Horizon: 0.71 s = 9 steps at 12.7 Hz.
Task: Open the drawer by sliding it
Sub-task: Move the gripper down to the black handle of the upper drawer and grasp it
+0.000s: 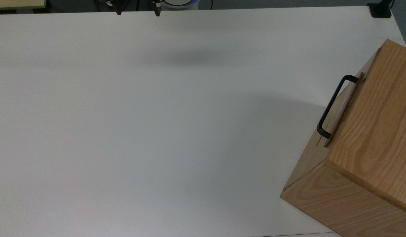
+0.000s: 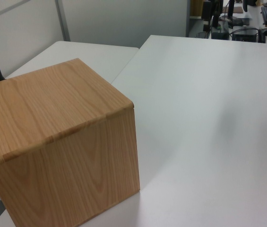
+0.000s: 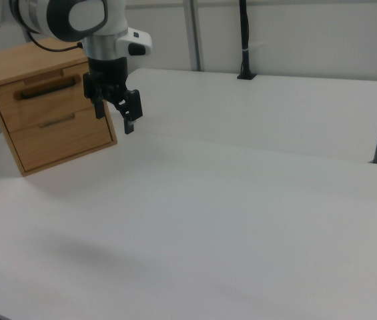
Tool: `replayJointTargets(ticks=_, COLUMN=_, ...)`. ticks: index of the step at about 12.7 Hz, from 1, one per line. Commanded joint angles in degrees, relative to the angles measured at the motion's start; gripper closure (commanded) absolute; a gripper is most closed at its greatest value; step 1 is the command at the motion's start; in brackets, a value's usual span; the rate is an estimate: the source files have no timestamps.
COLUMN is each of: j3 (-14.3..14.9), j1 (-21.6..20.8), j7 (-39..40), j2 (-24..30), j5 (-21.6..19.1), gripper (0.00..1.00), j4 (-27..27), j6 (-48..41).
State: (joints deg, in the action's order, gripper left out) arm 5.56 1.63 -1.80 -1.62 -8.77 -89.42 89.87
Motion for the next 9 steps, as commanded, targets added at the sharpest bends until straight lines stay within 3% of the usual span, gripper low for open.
replayJointTargets(ticks=1, j3=-1.25, j1=-0.40, j7=-11.08, j2=-1.10, j5=-5.88, gripper=0.00, j4=0.12, j6=1.09)
replayJointTargets(ticks=4, j3=-1.35, j1=-3.29, j7=-23.04, j2=-2.07, j5=-11.35, gripper=0.00, j4=0.04, j6=7.58)
replayJointTargets(ticks=9, j3=-1.26, j1=-11.02, j7=-29.39, j2=-4.70, j5=-18.82, gripper=0.14, j4=-0.23, j6=20.94)
